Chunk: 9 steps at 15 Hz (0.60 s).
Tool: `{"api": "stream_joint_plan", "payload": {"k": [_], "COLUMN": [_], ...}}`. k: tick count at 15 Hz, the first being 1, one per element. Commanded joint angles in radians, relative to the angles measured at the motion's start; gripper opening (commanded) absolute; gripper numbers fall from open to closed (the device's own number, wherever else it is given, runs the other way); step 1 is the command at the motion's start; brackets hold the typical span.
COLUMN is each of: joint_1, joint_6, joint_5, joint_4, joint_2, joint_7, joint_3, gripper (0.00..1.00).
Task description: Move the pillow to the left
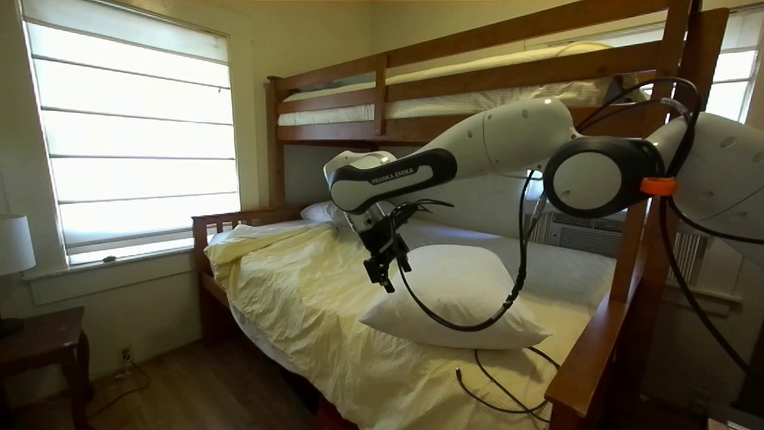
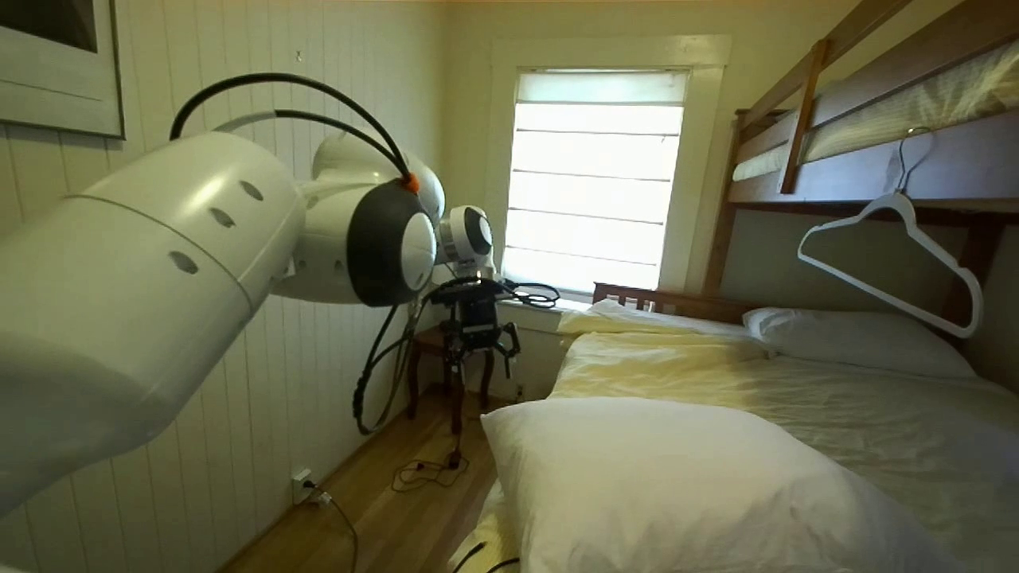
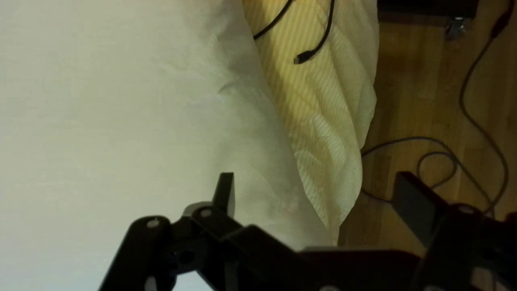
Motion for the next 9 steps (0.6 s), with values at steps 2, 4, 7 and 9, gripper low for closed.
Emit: {"api": "stream_joint_plan", "payload": {"k": [2, 4, 7, 9], "joint_1": [0.05, 0.075, 0.119, 0.151], "joint_6": [0.07, 0.097, 0.081, 0.058], "joint_5": [-0.066, -0.092, -0.136, -0.19], "joint_4": [0.047, 0.07, 0.128, 0.174], "joint_2": [0.07, 0.105, 0.177, 0.228], "joint_7": [-0.067, -0.13, -0.23, -0.283], "joint_3": [0.0, 0.004, 0.002, -0.024], "gripper": [1.0, 1.0, 1.0, 1.0]}}
